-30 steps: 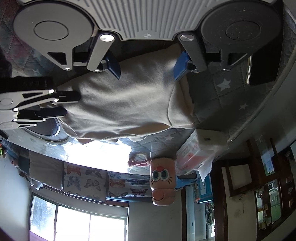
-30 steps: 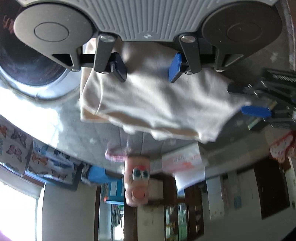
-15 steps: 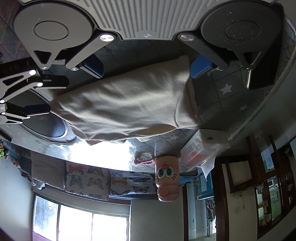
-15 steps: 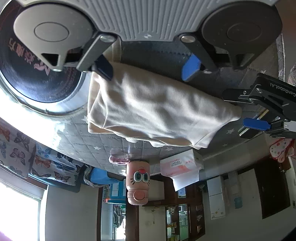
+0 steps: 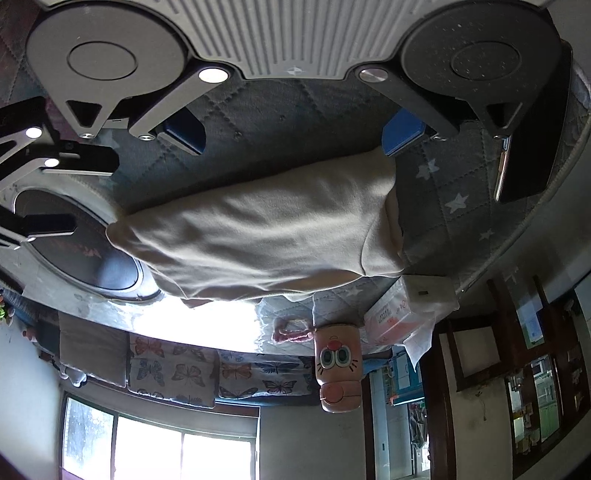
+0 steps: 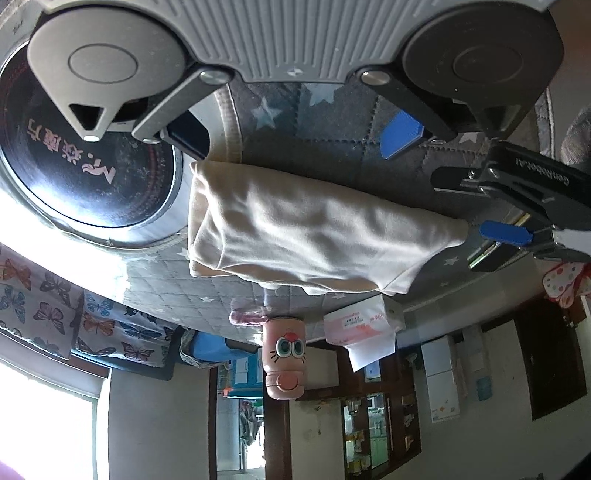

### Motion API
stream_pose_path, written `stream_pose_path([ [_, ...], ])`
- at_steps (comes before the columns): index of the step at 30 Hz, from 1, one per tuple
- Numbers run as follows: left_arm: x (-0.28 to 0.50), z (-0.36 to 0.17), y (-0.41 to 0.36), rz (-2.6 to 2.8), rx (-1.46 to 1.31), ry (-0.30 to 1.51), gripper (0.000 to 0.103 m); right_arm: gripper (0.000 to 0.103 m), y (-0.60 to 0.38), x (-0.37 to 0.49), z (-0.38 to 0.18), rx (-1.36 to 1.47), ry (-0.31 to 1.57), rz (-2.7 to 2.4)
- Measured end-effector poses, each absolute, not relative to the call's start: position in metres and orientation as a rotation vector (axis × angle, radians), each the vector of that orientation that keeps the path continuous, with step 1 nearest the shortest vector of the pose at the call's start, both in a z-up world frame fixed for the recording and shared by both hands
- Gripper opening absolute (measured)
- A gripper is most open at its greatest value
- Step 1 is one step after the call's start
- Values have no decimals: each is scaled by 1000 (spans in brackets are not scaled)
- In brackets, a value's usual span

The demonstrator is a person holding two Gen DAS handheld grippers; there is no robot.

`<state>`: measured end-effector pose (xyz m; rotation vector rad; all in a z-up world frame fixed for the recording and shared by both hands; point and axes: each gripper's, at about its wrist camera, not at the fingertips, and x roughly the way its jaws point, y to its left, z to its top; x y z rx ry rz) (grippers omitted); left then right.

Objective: Fold clothes

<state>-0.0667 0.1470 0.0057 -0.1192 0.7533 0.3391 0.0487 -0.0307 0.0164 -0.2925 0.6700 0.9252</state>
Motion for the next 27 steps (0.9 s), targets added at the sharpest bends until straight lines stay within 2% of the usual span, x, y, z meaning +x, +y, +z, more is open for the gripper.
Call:
stream_pose_path([
  [27, -74, 0, 132, 387, -104, 786, 103, 103, -44, 33, 5, -285, 706, 891],
])
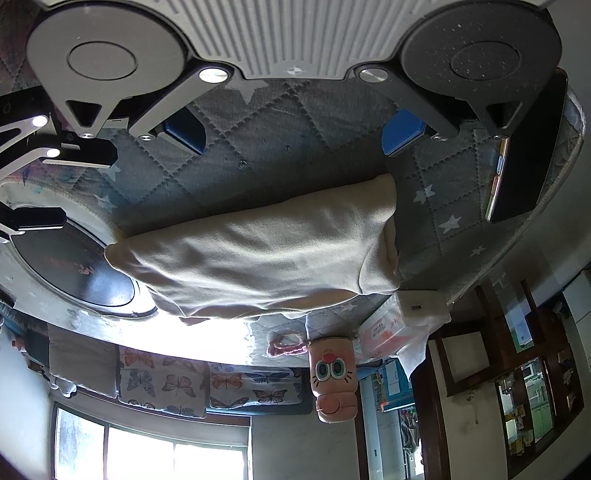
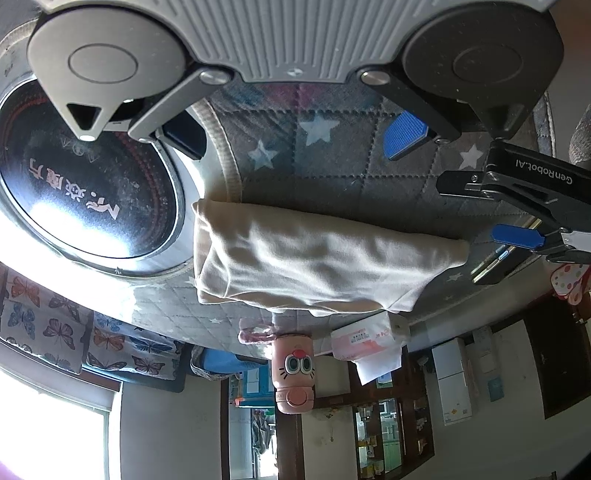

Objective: Fold clothes

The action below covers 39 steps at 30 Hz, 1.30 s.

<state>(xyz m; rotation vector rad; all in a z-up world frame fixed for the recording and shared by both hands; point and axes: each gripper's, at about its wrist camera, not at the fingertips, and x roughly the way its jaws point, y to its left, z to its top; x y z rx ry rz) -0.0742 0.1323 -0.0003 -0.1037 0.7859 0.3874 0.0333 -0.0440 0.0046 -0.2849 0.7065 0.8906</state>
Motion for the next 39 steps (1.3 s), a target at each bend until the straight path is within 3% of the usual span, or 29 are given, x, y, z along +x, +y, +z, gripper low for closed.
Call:
stream_pose_path([
  [39, -77, -5, 123, 400, -118, 798, 103, 103, -44, 26, 2, -262, 733, 908],
])
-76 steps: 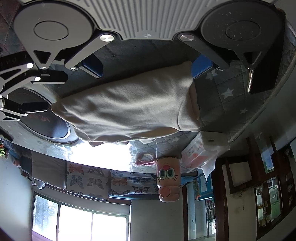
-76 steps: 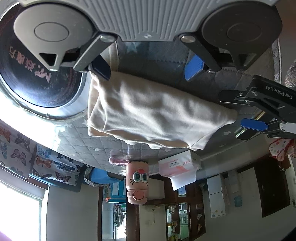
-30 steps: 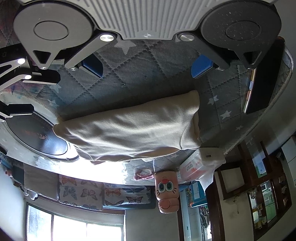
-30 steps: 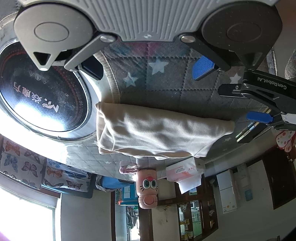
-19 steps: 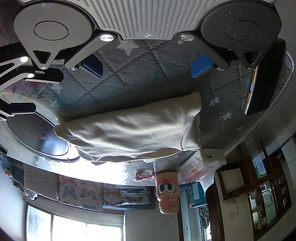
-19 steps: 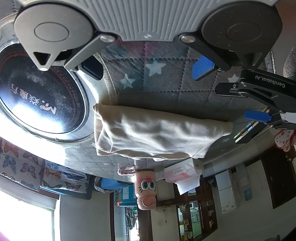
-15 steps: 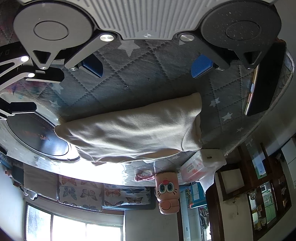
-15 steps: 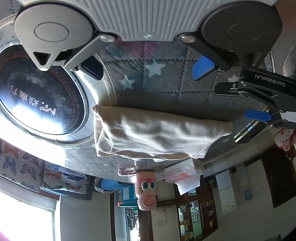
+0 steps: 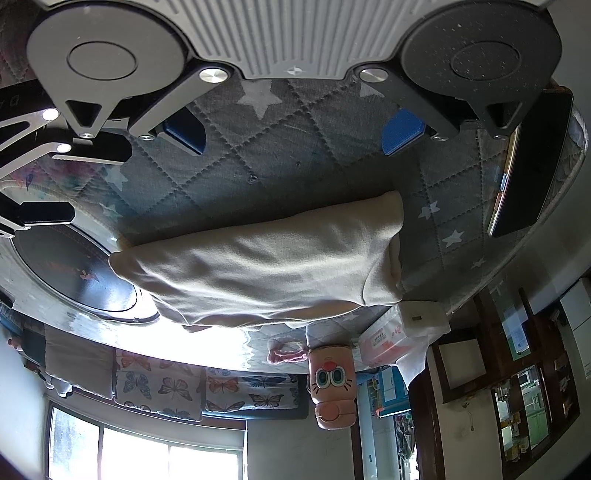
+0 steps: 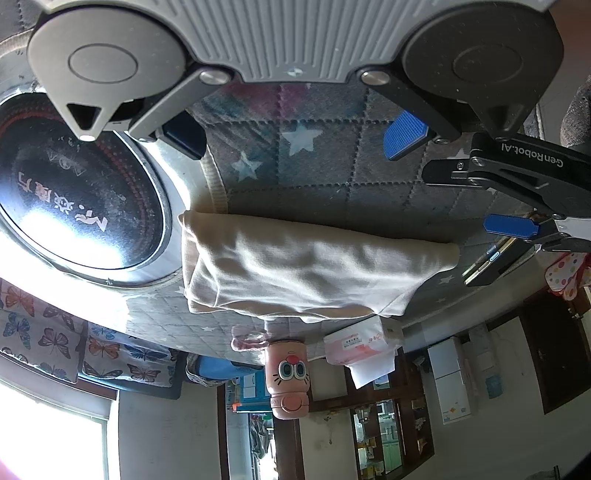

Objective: Fold clothes

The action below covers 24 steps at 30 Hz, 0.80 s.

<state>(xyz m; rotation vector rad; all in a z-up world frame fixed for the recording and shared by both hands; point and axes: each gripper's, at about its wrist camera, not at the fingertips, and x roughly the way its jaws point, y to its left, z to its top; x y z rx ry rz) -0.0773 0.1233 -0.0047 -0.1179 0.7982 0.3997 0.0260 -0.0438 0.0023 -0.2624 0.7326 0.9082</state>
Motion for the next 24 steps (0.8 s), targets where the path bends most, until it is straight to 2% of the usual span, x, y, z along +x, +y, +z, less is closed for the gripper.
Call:
stream_pose_path([
  [24, -79, -2, 119, 407, -121, 793, 103, 103, -44, 21, 3, -254, 732, 925],
])
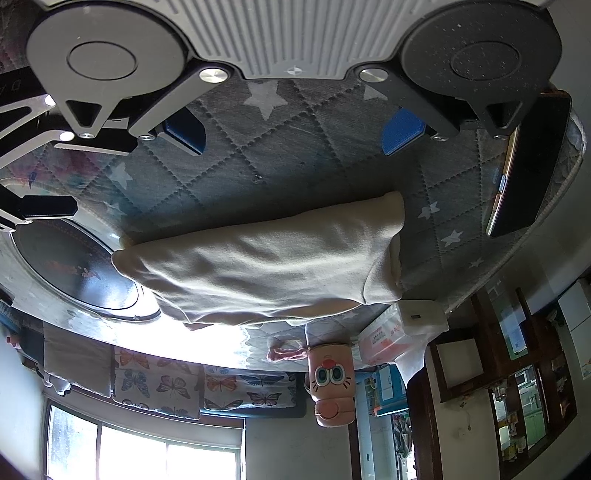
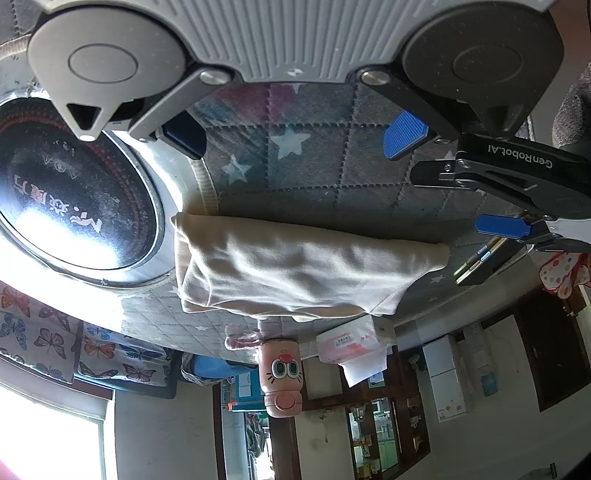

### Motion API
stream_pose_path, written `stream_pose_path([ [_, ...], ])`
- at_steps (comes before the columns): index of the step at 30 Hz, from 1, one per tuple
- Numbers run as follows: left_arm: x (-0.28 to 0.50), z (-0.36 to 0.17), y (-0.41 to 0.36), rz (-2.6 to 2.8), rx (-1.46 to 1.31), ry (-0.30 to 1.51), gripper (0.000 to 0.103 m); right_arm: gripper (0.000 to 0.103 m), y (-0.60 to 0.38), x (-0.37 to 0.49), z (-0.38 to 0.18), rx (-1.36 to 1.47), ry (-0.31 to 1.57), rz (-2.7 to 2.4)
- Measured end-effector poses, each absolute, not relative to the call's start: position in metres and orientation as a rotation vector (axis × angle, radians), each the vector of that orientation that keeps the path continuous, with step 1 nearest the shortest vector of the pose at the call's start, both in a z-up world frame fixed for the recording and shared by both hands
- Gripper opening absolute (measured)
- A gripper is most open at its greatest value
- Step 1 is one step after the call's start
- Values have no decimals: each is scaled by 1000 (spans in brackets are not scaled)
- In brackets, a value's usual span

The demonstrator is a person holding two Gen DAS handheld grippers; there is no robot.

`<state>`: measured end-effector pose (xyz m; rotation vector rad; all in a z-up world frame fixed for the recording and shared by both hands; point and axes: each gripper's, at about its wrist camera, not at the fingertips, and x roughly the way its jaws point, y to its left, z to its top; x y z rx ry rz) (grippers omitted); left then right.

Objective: Fold clothes

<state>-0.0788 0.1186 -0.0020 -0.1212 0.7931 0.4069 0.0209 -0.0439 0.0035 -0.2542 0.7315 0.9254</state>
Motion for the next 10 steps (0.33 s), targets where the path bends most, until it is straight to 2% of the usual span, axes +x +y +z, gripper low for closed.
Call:
stream_pose_path([
  [10, -78, -2, 118, 406, -124, 796, 103, 103, -44, 20, 4, -254, 732, 927],
])
